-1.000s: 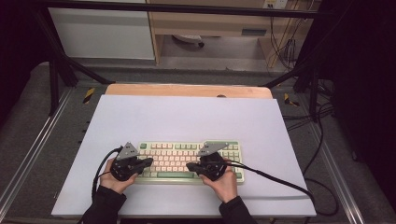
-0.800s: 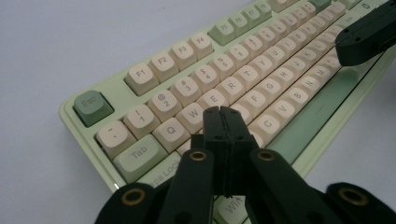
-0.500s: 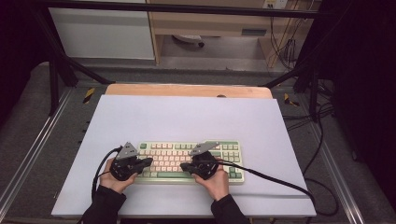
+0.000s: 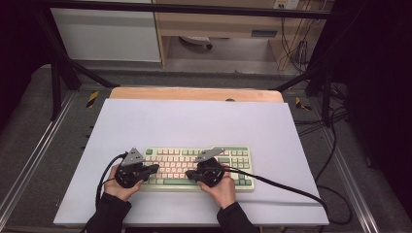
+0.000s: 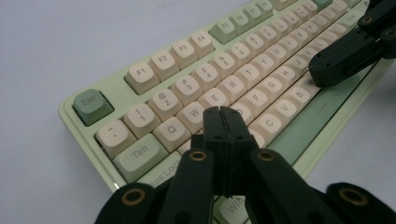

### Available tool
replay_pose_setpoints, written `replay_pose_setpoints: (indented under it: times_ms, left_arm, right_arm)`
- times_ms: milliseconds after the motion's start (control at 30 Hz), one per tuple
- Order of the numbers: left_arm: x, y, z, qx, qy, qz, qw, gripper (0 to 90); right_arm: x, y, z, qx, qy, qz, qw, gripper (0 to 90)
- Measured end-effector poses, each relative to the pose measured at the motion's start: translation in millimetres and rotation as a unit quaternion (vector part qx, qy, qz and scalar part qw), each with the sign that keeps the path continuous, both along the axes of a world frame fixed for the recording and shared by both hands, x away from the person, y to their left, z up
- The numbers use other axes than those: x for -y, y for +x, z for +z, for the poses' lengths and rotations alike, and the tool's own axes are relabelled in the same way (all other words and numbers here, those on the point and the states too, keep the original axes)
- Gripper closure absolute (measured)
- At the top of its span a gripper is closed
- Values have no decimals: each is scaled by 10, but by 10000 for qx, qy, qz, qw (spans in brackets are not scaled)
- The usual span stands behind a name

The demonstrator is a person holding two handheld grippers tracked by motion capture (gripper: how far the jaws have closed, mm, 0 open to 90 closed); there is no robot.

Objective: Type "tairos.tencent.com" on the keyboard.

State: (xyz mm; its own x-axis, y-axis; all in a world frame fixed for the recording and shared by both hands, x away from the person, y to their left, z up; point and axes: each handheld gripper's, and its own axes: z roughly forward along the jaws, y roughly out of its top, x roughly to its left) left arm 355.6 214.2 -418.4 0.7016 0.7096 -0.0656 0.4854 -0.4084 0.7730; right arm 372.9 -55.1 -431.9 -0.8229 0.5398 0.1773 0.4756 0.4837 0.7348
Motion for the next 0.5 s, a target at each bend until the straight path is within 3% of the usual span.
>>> replay_pose_setpoints:
  times_ms: [200, 500]
  left_arm:
    - [-2, -1, 0, -2, -5, -4, 10000, 897]
    - [-4, -7, 11, 9, -19, -10, 10000, 897]
  right_arm:
    - [13, -12, 19, 16, 0, -9, 10000, 900]
    - [120, -38, 175, 146, -5, -27, 9999, 900]
